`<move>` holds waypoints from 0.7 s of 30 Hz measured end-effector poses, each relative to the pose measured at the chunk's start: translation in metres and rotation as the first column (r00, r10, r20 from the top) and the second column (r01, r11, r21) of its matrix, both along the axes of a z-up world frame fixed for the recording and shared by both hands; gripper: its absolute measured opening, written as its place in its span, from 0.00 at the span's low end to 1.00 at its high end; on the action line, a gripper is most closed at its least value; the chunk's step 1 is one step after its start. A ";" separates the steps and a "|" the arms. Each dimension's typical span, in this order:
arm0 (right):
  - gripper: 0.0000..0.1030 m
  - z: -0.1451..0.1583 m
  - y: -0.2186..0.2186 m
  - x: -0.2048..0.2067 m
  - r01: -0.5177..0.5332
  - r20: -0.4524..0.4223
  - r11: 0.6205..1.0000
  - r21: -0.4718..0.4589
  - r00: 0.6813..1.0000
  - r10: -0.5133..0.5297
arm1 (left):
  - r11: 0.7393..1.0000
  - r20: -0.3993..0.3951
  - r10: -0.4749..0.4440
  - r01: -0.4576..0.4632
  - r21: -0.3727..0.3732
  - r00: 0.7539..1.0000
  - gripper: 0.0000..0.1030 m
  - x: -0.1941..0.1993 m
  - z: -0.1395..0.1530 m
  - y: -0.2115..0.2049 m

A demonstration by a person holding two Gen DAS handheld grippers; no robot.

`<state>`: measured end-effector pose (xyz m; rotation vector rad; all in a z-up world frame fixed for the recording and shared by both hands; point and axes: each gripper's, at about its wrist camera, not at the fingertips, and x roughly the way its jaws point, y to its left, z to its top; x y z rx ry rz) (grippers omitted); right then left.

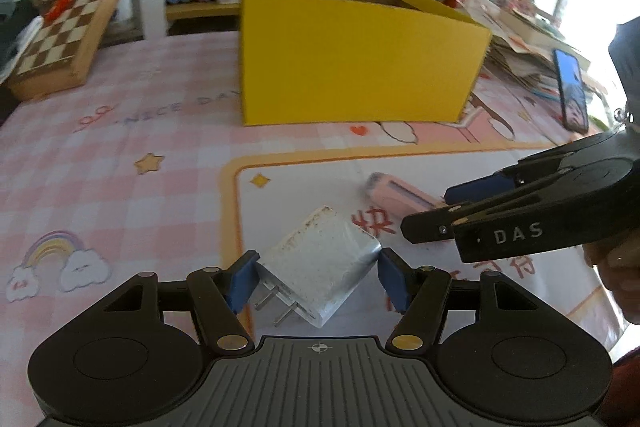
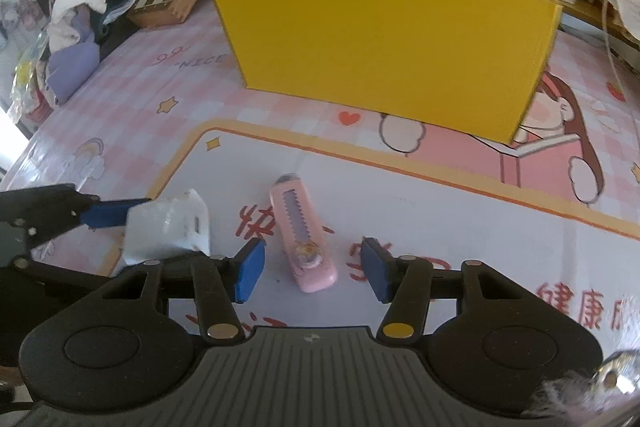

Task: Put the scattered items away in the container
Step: 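Grasp the white plug charger with the left tool while the right tool grasps the pink knife, then lift the plug charger and pink knife and carry both toward the yellow box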

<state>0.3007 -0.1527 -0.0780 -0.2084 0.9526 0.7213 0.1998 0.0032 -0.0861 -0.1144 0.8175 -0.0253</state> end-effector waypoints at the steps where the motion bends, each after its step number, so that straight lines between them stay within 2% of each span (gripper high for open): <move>1: 0.47 0.000 0.003 -0.001 -0.016 0.015 1.000 -0.014 1.000 0.016 | 1.000 0.004 0.012 -0.012 -0.003 1.000 0.62 -0.002 0.002 0.002; 5: 0.38 -0.002 0.013 -0.005 -0.082 0.083 0.993 -0.084 0.993 0.089 | 0.999 0.019 0.042 -0.042 -0.017 0.999 0.62 -0.006 0.008 0.009; 8: 0.24 -0.002 0.015 -0.009 -0.133 0.101 0.987 -0.094 0.985 0.142 | 0.999 0.030 0.044 -0.043 -0.016 0.999 0.62 -0.007 0.014 0.009; 9: 0.22 -0.002 0.015 -0.009 -0.142 0.102 0.985 -0.096 0.983 0.151 | 0.999 0.034 0.044 -0.044 -0.016 0.998 0.62 -0.007 0.016 0.009; 12: 0.22 -0.001 0.015 -0.011 -0.164 0.102 0.981 -0.102 0.979 0.174 | 0.999 0.045 0.046 -0.045 -0.015 0.998 0.62 -0.008 0.022 0.010; 17: 0.22 0.013 -0.004 0.000 -0.106 0.041 0.994 -0.004 0.994 0.106 | 0.999 0.063 0.047 -0.047 -0.013 0.997 0.62 -0.010 0.032 0.011; 21: 0.22 0.037 -0.021 0.009 -0.063 0.040 0.996 0.057 0.997 0.061 | 1.000 0.094 0.024 -0.024 -0.006 0.995 0.62 -0.005 0.046 0.008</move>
